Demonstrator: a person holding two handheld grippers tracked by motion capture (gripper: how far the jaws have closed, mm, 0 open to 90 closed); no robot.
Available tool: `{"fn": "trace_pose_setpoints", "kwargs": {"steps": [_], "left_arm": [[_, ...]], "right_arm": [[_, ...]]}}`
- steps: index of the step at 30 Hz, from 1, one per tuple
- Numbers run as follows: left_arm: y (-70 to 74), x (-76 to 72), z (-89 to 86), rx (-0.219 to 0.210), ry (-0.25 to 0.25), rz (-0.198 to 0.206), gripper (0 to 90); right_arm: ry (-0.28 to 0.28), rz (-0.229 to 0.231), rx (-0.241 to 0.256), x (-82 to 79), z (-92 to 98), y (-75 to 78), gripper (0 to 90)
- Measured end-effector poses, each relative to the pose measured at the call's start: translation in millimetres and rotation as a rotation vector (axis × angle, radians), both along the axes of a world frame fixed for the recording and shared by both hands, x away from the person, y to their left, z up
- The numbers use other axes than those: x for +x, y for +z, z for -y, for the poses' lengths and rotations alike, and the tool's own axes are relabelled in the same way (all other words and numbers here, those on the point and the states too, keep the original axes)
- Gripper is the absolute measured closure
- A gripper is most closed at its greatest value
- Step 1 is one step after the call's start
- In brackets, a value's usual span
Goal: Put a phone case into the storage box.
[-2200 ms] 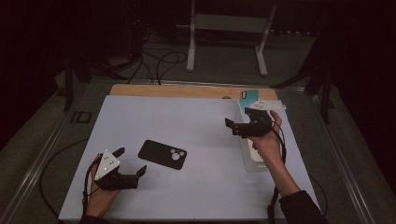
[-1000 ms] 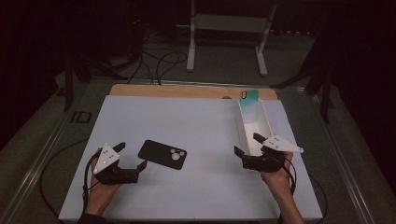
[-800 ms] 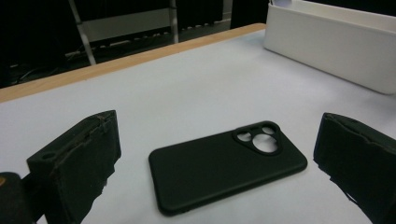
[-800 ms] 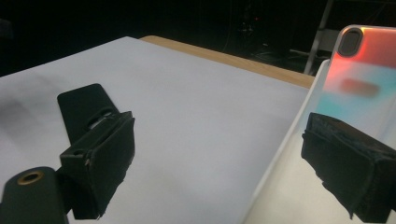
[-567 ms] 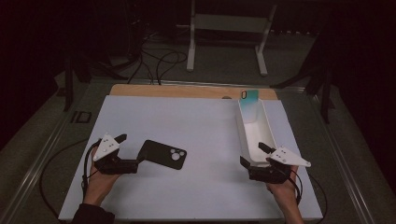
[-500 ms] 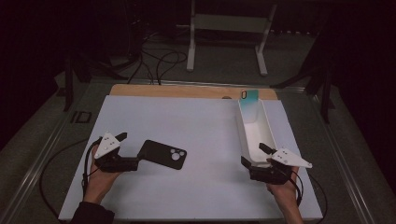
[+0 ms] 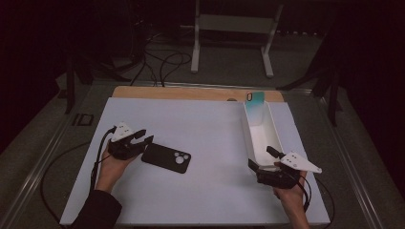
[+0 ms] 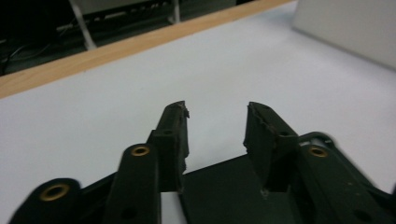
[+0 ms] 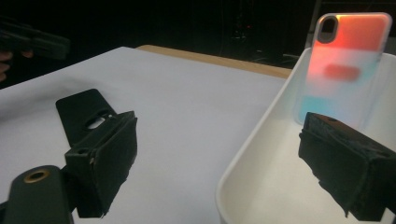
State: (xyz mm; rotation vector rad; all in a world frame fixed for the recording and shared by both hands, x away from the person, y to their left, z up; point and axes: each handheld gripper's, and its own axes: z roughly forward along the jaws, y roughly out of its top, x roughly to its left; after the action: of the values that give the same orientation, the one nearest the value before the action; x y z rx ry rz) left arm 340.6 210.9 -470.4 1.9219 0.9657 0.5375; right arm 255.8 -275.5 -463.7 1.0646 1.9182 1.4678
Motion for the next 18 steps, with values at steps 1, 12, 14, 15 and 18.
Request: {"fn": "trace_pose_setpoints", "kwargs": {"steps": [1,12,14,15,18], "left_arm": [[-2.8,3.9,0.4,0.000,0.002,-0.013,62.0],[-29.8,35.4,4.7,0.050,0.005,-0.139,89.9],[-32.3,39.5,6.9,0.069,0.002,-0.155,90.0],[-32.3,39.5,6.9,0.069,0.002,-0.155,90.0],[-38.5,47.7,12.3,0.103,0.012,-0.179,90.0]], "right_arm": [[-0.002,-0.001,0.006,-0.2,0.3,0.2,11.6],[0.002,0.005,0.010,-0.5,0.9,0.3,11.6],[0.003,0.004,0.012,-0.4,1.1,0.3,11.6],[0.003,0.004,0.012,-0.4,1.1,0.3,11.6],[0.002,0.001,0.010,0.5,1.1,-0.6,11.7]]}}
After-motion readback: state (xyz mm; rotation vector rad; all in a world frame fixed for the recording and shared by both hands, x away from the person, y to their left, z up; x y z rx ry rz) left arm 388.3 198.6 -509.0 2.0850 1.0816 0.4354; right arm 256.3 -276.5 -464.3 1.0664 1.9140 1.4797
